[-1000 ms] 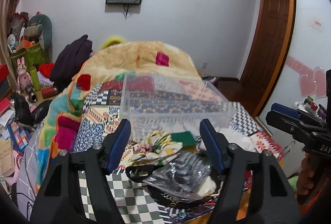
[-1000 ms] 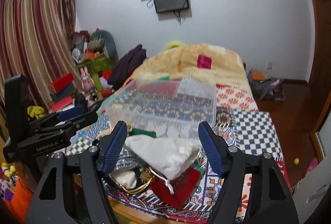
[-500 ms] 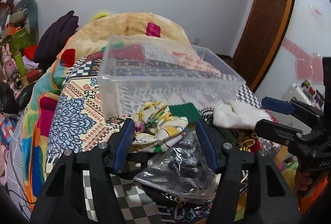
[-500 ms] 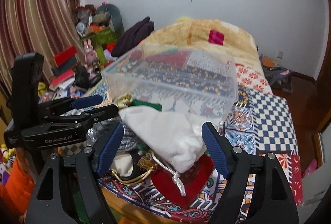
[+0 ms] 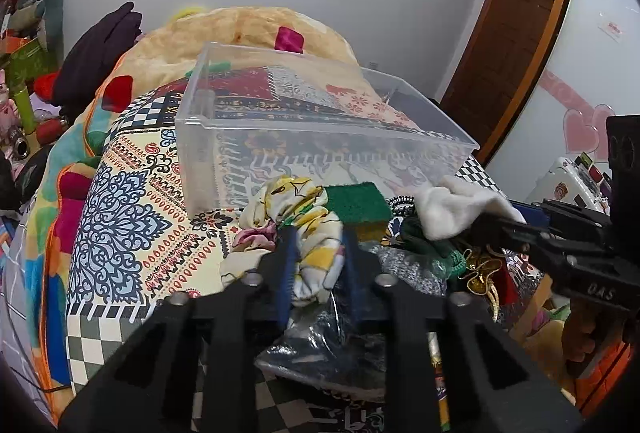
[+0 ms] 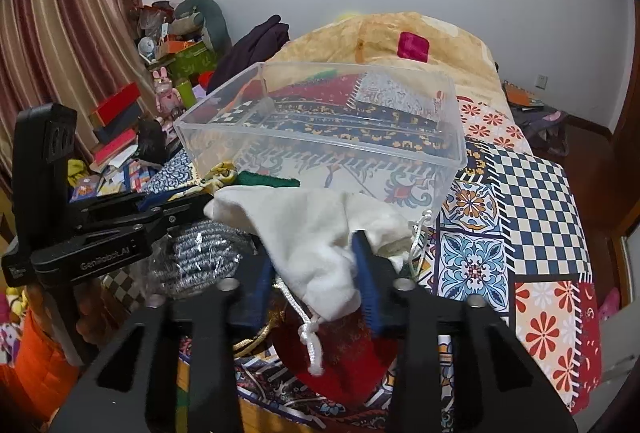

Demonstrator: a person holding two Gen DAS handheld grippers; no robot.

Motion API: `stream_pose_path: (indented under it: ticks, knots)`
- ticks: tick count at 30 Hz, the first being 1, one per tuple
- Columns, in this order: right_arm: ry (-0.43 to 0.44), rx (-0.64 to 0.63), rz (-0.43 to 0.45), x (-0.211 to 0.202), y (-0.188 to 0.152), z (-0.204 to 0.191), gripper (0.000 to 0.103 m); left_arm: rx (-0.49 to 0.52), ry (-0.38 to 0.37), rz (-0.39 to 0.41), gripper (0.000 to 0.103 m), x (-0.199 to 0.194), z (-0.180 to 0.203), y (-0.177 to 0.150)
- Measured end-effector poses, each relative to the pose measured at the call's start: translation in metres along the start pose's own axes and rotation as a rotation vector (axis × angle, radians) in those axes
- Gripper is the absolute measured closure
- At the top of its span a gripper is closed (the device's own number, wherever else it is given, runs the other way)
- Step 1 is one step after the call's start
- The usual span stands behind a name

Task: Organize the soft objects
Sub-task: 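Grasp the white drawstring bag with the right tool while the left tool grasps the yellow floral cloth, then lower both held cloths into the clear plastic box and open both tools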

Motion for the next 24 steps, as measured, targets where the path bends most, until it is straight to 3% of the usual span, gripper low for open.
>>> stream_pose_path:
  ticks: [6, 14, 24]
  knots:
    - [0.004, -0.010, 0.056, -0.012, 0.007, -0.005, 0.087, -0.009, 0.005, 0.024, 0.095, -0.010, -0.002, 0.004]
    - [0.024, 0.020, 0.130, -0.032, 0.025, -0.005, 0.088, -0.015, 0.010, 0.132, 0.096, -0.048, 0.001, 0.030]
    - [-0.020, -0.006, 0.221, -0.048, 0.061, -0.005, 0.089, 0.008, 0.013, 0.245, 0.096, -0.074, 0.012, 0.074]
Point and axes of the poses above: each gripper's, at about its wrist camera, not at the fingertips, and x roughly the way its jaws point, z to its right, y to its top, the point moved 6 cm from there along x, roughly the way its jaws point, and after that the axes turned 8 degrees about z, right-handed, at the moved point
